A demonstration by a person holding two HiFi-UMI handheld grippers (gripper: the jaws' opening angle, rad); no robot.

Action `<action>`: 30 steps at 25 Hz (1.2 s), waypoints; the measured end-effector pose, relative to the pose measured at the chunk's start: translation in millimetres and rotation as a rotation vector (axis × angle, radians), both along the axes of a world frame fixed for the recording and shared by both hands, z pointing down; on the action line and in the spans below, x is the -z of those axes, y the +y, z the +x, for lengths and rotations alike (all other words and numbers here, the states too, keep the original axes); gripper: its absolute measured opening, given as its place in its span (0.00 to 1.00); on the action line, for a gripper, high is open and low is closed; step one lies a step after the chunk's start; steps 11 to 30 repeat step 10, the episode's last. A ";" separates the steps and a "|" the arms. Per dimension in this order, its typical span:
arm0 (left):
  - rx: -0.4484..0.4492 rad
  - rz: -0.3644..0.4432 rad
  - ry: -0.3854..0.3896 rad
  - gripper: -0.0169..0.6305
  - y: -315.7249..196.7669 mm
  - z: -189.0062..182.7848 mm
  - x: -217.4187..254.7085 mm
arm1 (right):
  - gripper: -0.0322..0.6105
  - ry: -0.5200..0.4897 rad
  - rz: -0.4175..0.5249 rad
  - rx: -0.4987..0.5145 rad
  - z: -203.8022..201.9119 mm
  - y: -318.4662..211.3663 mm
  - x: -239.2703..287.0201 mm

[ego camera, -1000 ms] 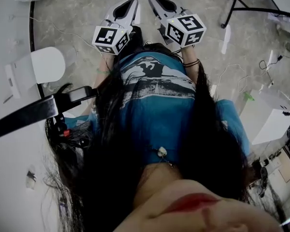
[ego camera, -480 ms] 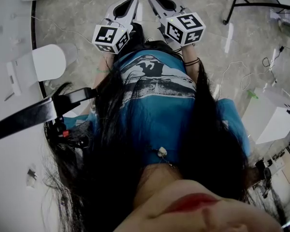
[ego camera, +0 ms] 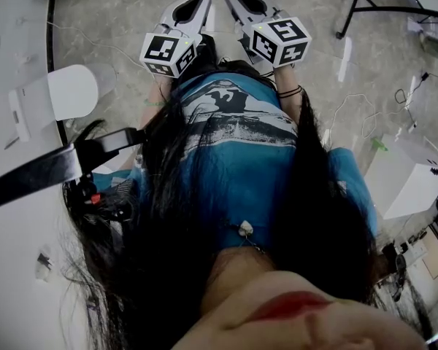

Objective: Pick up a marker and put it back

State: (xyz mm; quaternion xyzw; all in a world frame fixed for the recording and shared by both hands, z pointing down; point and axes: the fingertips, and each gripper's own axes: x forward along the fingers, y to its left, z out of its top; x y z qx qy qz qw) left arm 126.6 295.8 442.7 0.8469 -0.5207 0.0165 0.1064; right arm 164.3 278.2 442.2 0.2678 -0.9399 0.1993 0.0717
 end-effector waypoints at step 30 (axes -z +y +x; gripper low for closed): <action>-0.045 -0.009 -0.011 0.03 -13.6 11.7 -2.5 | 0.07 -0.003 -0.016 -0.054 15.9 -12.0 -4.1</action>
